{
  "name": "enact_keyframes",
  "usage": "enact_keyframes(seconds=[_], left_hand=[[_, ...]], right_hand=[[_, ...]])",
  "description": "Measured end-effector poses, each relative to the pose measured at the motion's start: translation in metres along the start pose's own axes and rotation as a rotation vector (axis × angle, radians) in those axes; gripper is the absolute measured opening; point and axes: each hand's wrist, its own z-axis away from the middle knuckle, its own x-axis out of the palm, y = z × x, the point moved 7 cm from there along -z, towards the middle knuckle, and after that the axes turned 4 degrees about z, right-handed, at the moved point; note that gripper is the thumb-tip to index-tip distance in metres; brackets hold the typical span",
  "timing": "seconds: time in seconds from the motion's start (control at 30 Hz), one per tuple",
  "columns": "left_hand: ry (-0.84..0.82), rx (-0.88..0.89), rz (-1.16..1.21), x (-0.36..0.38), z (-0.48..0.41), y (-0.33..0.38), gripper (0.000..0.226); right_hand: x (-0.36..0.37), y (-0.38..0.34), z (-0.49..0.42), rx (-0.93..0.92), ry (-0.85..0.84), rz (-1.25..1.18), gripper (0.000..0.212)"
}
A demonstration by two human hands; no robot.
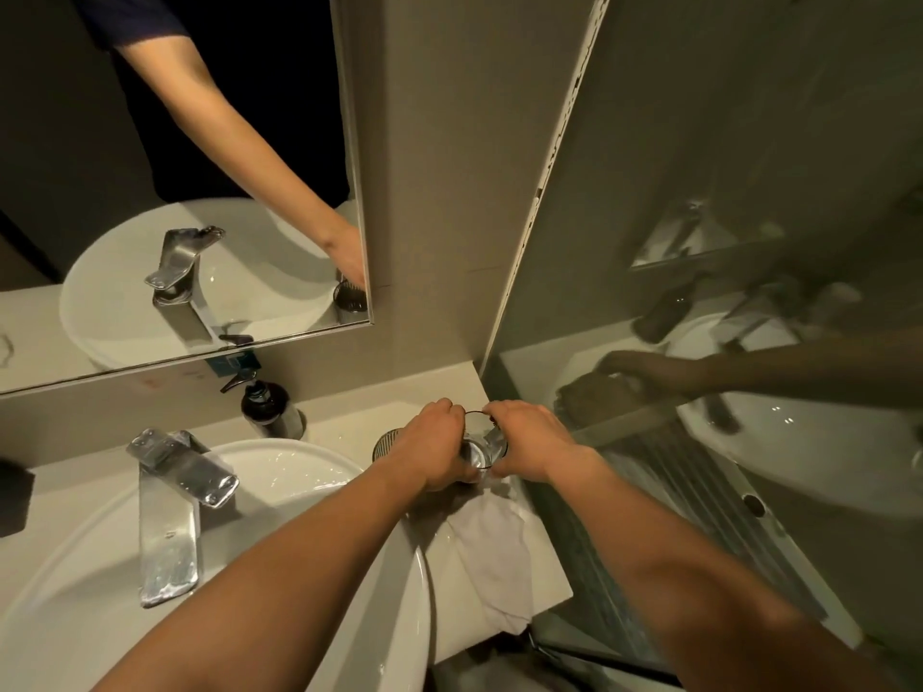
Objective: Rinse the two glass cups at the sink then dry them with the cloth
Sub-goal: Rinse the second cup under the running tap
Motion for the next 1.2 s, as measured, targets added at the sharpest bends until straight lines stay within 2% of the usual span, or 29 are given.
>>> enact_keyframes(seconds=[0.23,0.4,0.47,0.6,0.73,0.87,1.0,1.13,1.2], left_hand=[[0.101,0.084,0.127,-0.041,0.033,0.021,0.082],[0.207,0.073,0.171,-0.076,0.104,0.020,0.076],[0.248,0.036,0.170,-0.083,0.139,0.011,0.073],[0.305,-0.113,0.210,-0.075,0.213,-0.020,0.065],[0.356,-0.282,0.342,-0.050,0.275,-0.055,0.078],[0.435,-0.385,0.364,-0.029,0.314,-0.088,0.076],[0.432,-0.447,0.404,-0.009,0.326,-0.121,0.066],[0.430,-0.474,0.426,-0.004,0.331,-0.140,0.081],[0.436,-0.491,0.438,-0.006,0.331,-0.148,0.083]], right_hand=[[-0.050,-0.008,0.037,-0.022,0.149,-0.005,0.076],[-0.077,-0.058,0.078,-0.152,0.189,0.054,0.082],[-0.078,-0.089,0.093,-0.220,0.179,0.040,0.080],[-0.059,-0.153,0.112,-0.392,0.132,0.026,0.057],[-0.022,-0.212,0.120,-0.548,0.042,0.056,0.067],[0.013,-0.256,0.121,-0.657,-0.026,0.085,0.073],[0.035,-0.279,0.112,-0.684,-0.084,0.076,0.068],[0.041,-0.281,0.105,-0.656,-0.133,0.019,0.082],[0.030,-0.274,0.101,-0.609,-0.103,-0.024,0.086]])
